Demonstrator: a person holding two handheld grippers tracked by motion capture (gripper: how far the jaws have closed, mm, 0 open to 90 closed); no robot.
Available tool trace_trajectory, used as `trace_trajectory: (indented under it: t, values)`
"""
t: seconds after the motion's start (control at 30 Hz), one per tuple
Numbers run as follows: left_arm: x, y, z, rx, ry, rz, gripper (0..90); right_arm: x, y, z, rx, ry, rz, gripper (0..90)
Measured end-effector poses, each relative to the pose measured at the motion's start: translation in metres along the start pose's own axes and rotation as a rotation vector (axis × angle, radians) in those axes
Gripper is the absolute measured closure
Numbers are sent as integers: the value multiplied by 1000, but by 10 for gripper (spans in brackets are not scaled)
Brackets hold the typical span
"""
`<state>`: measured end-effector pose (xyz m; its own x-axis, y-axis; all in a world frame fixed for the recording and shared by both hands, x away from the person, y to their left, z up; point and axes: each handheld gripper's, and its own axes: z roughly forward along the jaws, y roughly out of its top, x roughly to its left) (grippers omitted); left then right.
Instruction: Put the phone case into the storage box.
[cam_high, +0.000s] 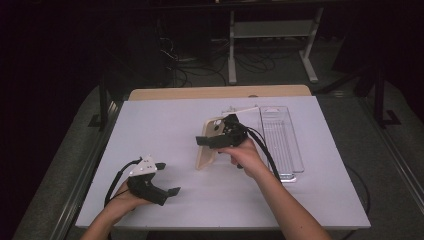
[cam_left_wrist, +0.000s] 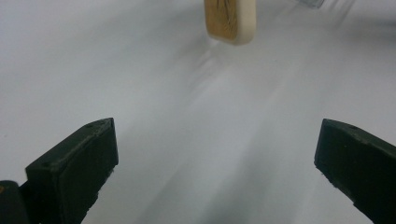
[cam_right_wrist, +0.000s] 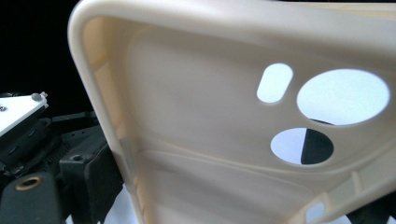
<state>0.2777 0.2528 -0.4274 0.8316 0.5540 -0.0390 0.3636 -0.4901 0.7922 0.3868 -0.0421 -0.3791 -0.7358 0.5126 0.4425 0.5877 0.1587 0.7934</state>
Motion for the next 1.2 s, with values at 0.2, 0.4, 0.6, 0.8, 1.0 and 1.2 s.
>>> trace_trajectory:
  t: [0.2,0.4,0.6,0.8,1.0,1.2]
  values:
    - [0,-1,1,13,13,1,0,-3,1,-4,6,-22,-2,93]
    - [-1,-1,1,14,16,4,0,-5,6,-10,12,-41,-4,95]
    - [-2,0,1,2,13,-2,0,-7,15,-20,0,-55,1,96]
    - [-2,0,2,-16,13,-21,0,-12,19,-28,-9,-66,13,97]
    - [-1,-1,1,-3,12,-17,0,-14,27,-35,1,-92,13,97]
    - [0,-1,1,4,11,-18,0,-16,35,-45,-12,-107,7,98]
